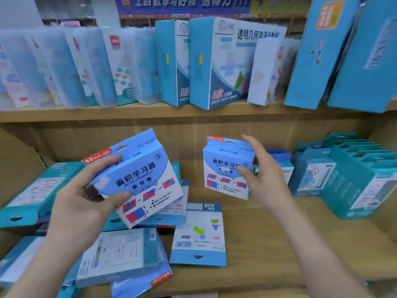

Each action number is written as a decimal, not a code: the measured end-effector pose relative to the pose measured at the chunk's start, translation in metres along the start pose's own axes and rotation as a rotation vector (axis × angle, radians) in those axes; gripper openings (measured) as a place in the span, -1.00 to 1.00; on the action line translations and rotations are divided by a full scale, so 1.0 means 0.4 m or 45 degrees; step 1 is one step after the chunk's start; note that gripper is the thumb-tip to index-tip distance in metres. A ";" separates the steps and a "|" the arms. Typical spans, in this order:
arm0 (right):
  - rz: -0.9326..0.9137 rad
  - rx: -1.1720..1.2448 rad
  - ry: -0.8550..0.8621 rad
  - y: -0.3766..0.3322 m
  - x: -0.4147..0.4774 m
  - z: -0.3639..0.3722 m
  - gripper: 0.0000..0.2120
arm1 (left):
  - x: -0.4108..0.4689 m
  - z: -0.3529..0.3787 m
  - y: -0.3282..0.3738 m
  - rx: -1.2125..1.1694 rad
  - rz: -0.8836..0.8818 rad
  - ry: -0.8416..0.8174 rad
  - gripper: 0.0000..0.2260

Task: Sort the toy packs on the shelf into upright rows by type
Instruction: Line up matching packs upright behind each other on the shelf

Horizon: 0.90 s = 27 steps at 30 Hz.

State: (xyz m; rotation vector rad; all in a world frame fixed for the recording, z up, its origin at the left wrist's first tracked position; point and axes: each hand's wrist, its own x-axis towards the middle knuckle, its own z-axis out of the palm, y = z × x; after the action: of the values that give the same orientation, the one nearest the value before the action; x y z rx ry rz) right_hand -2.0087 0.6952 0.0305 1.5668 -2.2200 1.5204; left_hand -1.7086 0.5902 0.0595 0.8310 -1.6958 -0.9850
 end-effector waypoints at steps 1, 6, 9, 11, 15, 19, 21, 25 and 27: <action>-0.036 -0.062 -0.052 0.018 0.014 0.000 -0.40 | 0.000 0.018 0.003 0.002 0.004 -0.004 -0.41; -0.059 -0.229 -0.292 0.108 0.072 0.012 -0.43 | -0.001 0.102 0.017 -0.026 0.004 -0.038 -0.45; -0.110 -0.426 -0.393 0.164 0.097 0.029 -0.44 | -0.002 0.155 0.022 -0.027 0.006 -0.022 -0.42; -0.156 -0.655 -0.419 0.198 0.109 0.041 -0.45 | -0.005 0.192 0.027 -0.035 -0.007 -0.016 -0.43; -0.318 -0.929 -0.248 0.245 0.129 0.051 -0.36 | -0.018 0.270 0.043 -0.036 0.004 -0.037 -0.51; -0.359 -0.768 -0.438 0.261 0.164 0.058 -0.39 | -0.021 0.320 0.037 -0.049 0.017 -0.063 -0.51; -0.417 -0.764 -0.484 0.263 0.175 0.062 -0.45 | -0.019 0.336 0.025 -0.055 0.017 -0.071 -0.50; -0.568 -1.016 -0.371 0.284 0.184 0.067 -0.51 | -0.004 0.367 0.015 -0.065 0.021 -0.070 -0.49; -0.563 -1.128 -0.334 0.267 0.194 0.052 -0.56 | 0.003 0.374 0.011 -0.051 0.006 -0.064 -0.49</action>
State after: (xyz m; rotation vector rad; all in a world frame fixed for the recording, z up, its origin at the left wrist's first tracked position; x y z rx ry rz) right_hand -2.1154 0.6275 -0.0135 1.7656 -1.9814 0.1571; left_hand -1.8516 0.6259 0.0335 0.7817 -1.7140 -1.0410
